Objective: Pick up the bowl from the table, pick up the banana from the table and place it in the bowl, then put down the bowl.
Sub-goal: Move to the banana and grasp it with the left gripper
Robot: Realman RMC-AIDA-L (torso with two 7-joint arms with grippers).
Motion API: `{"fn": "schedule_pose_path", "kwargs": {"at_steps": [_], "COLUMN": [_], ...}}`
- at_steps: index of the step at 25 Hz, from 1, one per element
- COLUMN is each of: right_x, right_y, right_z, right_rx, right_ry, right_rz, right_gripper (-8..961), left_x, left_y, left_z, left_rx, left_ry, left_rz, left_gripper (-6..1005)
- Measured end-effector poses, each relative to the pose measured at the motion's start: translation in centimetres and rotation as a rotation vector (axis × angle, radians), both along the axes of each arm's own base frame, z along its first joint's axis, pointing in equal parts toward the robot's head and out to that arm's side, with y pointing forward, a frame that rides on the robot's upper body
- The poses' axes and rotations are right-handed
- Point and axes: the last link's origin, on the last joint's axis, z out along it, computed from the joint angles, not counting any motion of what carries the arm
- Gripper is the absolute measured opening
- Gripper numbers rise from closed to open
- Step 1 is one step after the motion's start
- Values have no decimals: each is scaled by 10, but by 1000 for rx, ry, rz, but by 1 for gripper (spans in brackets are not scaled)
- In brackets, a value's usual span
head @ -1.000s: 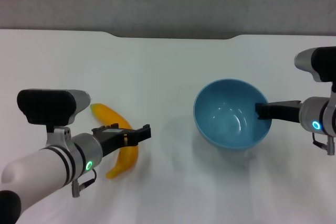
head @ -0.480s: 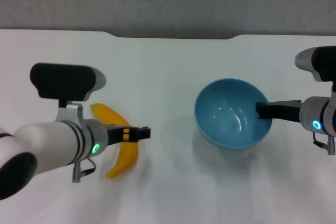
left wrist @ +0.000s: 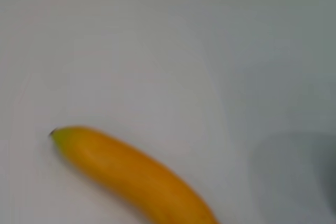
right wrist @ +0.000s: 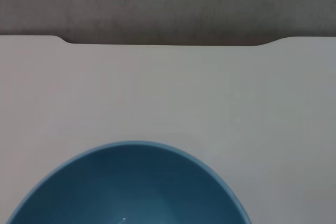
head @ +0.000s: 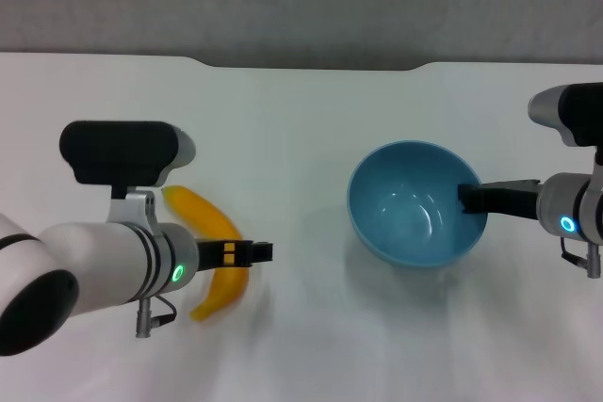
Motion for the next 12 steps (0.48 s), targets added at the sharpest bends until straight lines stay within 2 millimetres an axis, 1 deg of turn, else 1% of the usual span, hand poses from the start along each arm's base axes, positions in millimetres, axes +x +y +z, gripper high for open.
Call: {"fn": "schedule_pose_path", "kwargs": {"at_steps": [2,5,12], "right_x": [1,1,-1], "right_y": [0,0,0], "right_z": [0,0,1], "right_rx": [1,1,1], "right_ry": [0,0,3], "right_rz": [-2,-2,0], "right_gripper": [34,34,33], "left_x": [-11,-15,-17], "left_y": [4,6,5], "left_z": [-2,-2,-11], "left_rx": [15,21,5], "left_ry": [0,0,9], "left_rz": [30,39,30], "left_gripper": [856,855,851]}}
